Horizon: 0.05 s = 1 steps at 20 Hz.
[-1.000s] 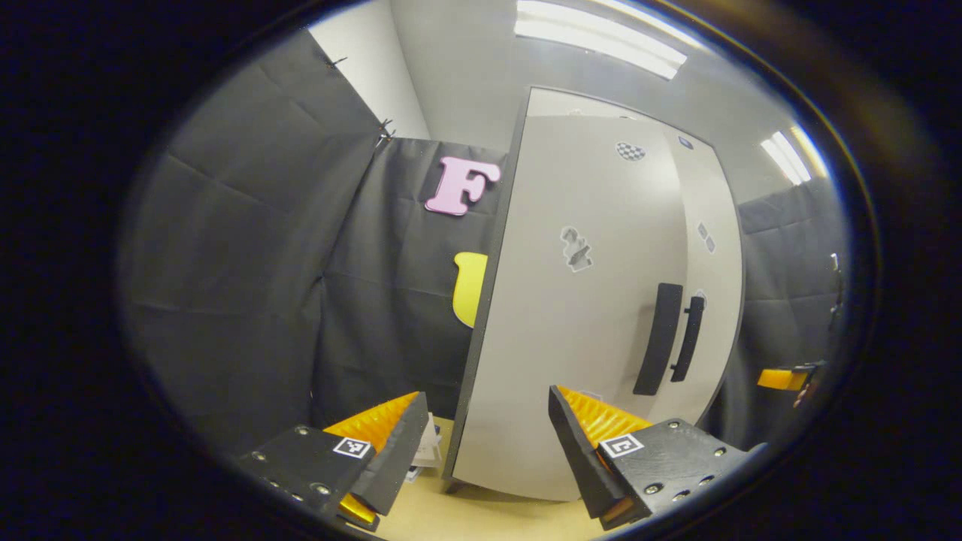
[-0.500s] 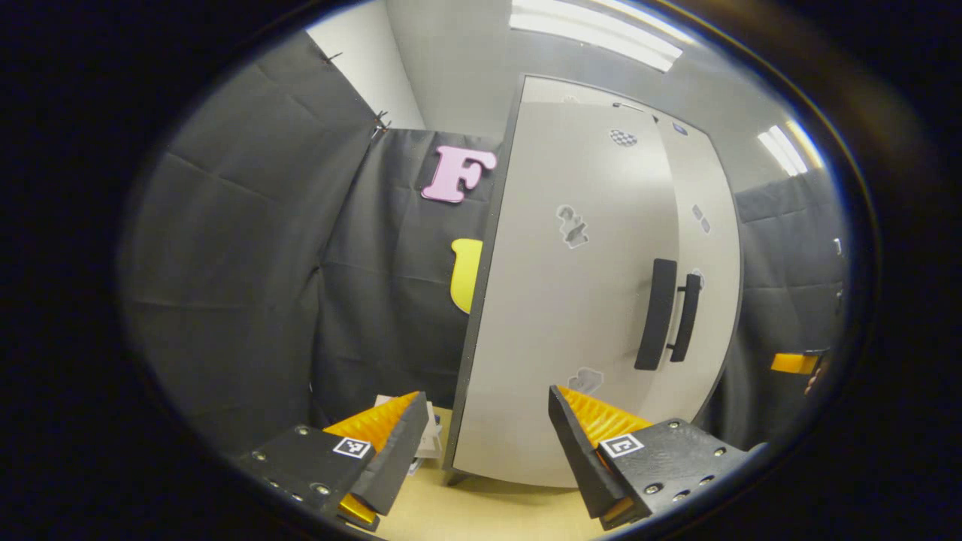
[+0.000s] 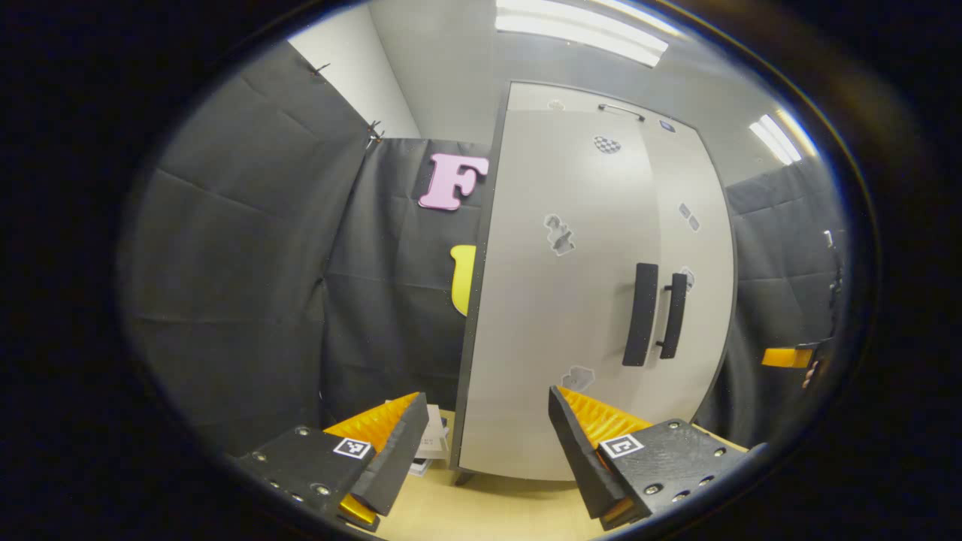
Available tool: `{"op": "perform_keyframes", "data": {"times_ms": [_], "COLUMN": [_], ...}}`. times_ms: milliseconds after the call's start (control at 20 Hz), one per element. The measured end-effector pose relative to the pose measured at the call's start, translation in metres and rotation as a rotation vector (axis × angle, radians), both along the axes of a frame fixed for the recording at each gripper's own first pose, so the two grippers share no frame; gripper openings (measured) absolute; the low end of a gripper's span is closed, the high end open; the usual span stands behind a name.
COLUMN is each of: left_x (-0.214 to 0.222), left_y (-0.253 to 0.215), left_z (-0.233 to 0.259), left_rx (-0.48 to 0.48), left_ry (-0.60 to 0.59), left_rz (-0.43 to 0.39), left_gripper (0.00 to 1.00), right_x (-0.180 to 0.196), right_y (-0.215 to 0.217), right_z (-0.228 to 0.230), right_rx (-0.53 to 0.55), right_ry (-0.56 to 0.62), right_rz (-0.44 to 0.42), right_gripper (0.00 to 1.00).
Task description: Grab one shoe with the right hand and put it into the shoe cabinet, grab the other shoe with the left hand and put it into the shoe cabinet; then close the right door with the right hand and the left door with the left hand.
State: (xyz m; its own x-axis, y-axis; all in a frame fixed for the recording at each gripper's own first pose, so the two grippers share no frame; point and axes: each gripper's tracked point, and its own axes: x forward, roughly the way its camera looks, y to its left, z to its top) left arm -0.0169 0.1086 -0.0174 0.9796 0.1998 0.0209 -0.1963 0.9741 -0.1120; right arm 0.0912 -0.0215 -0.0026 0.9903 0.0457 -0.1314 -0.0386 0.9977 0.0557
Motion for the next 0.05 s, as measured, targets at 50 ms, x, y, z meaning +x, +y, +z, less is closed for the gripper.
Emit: {"op": "perform_keyframes", "data": {"times_ms": [50], "left_x": [-0.0029], "left_y": [-0.0009], "left_z": [0.0015], "left_rx": [0.01], "left_ry": [0.003], "left_rz": [0.011], "left_gripper": [0.88], "right_x": [0.0006], "right_y": [0.0044], "right_z": [-0.0074], "right_rx": [-0.005], "right_ry": [0.029], "right_rz": [0.021], "right_gripper": [0.98]}}
